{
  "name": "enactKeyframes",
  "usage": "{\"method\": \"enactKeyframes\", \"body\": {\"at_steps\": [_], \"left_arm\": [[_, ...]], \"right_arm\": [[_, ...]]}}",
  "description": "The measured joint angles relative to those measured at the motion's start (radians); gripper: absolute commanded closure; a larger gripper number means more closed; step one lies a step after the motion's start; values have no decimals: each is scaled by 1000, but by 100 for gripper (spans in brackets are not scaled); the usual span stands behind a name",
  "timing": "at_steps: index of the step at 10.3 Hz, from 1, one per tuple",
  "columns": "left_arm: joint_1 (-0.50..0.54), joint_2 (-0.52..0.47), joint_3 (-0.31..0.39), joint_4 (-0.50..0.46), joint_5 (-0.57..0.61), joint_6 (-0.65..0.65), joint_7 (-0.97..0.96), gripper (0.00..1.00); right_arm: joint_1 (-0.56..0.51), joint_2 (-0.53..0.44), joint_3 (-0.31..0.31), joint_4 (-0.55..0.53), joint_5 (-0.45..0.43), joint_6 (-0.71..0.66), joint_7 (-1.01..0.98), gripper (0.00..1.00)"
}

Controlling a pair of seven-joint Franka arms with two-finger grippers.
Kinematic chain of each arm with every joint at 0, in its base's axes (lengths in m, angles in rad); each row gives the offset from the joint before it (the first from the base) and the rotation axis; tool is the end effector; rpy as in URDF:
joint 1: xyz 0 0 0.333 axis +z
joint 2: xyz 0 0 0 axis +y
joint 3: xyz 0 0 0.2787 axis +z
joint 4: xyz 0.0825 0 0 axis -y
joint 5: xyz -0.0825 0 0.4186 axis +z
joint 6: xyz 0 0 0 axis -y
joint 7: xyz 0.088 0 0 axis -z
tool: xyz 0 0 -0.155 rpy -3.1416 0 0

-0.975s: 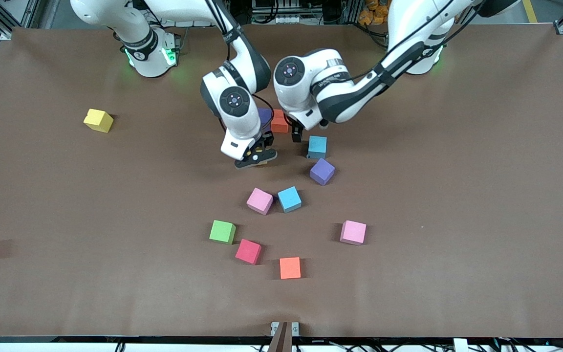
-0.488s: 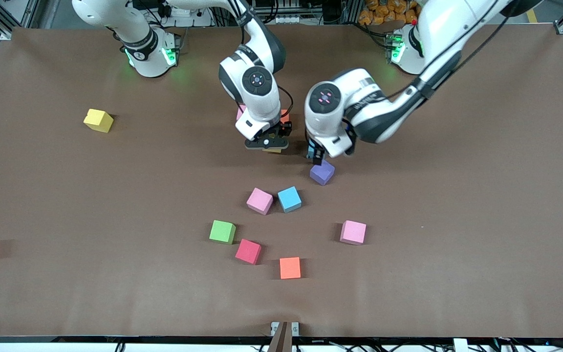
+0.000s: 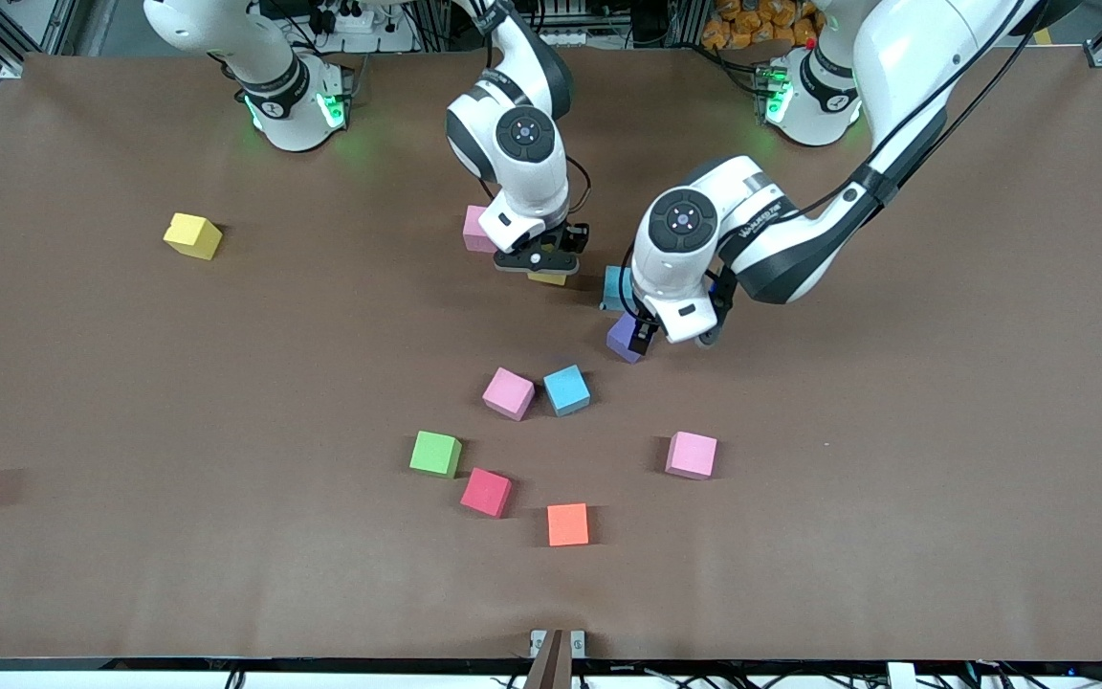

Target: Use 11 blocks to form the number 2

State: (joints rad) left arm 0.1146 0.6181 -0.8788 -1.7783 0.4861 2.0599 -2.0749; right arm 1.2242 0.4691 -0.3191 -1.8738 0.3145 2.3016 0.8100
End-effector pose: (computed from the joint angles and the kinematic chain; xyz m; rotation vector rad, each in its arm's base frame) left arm 0.5028 -0.4087 0.2069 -2.5962 -1.6454 0.0950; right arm 0.3860 0.5156 0.1673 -3.0831 0.1317 0.1120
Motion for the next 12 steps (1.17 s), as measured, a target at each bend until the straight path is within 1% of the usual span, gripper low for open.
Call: {"method": "enactKeyframes", "body": {"at_steps": [1, 4, 9, 12], "left_arm": [[0, 14, 11, 8, 5, 19, 41, 0], [-7, 61, 39, 13, 8, 70, 80, 0], [-26, 156, 50, 14, 9, 82, 102, 0], [-79, 179, 100, 14, 10, 94, 103, 0]], "right_arm": [[6, 2, 0, -9, -1, 13, 0, 100], [9, 9, -2, -36, -4, 49, -2, 100], [8, 18, -7, -57, -22, 56, -11, 100], [9, 31, -3, -59, -24, 72, -13, 100]]}}
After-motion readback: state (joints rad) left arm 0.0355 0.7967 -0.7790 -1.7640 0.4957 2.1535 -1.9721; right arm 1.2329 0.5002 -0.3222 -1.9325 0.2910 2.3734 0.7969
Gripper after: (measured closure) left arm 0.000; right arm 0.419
